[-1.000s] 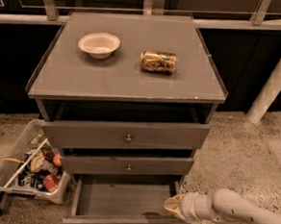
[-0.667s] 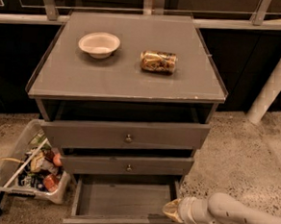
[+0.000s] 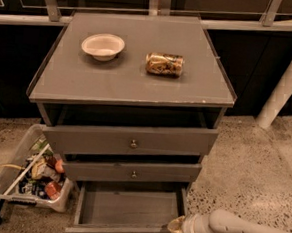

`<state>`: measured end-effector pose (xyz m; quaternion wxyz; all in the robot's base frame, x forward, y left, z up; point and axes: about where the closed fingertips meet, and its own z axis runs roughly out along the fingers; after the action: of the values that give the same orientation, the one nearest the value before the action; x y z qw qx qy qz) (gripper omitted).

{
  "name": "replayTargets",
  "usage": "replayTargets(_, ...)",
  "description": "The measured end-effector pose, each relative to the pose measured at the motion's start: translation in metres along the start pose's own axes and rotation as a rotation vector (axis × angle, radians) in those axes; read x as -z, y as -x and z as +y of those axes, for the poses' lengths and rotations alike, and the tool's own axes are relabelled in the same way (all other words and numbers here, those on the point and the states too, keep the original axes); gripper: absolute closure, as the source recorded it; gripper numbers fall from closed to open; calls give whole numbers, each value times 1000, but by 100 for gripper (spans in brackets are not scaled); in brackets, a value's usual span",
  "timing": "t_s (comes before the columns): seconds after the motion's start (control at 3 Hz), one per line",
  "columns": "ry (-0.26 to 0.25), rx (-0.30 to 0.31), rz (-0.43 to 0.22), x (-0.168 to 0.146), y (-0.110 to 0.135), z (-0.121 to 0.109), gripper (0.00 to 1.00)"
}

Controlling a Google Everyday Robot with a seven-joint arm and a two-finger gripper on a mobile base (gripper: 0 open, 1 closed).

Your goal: Close bottom drawer

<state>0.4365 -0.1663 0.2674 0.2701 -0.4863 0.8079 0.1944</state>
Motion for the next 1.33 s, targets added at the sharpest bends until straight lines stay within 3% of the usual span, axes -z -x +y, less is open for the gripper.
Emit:
replayTargets(0.67,68,11,24,-47,-28,17,100)
replayTargets(1.33,61,56,38,-79,-50,23,100)
